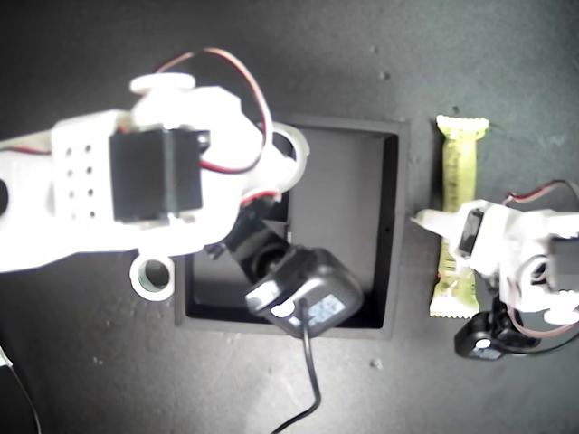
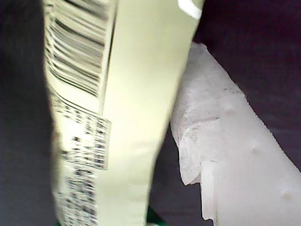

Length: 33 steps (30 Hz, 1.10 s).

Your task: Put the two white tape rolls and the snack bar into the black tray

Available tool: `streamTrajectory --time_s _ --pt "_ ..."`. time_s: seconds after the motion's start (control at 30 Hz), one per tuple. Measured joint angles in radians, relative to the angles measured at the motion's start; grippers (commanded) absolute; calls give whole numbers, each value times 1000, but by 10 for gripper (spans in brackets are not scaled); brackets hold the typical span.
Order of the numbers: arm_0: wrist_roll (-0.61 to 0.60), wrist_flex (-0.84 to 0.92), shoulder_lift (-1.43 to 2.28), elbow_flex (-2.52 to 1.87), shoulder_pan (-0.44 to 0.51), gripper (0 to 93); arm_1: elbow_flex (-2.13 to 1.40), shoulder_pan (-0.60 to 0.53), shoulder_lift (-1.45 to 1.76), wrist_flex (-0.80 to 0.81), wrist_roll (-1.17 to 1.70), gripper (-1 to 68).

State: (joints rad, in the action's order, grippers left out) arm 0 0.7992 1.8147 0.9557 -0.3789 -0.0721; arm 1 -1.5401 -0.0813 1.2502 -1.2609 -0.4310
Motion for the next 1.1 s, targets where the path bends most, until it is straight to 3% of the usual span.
streamTrajectory --time_s 0.2,0.33,0.57,0.9,1.1 --pt "0 0 -2 2 0 0 268 21 -5 -279 0 268" --pt "0 0 -2 -11 0 0 305 15 -5 -334 0 269" --pt "0 0 12 -91 0 0 192 -23 -11 -202 0 255" --pt "0 0 31 -129 0 0 32 -49 -11 55 -35 161" --pt "9 0 72 -216 0 0 26 -55 -11 60 -43 123"
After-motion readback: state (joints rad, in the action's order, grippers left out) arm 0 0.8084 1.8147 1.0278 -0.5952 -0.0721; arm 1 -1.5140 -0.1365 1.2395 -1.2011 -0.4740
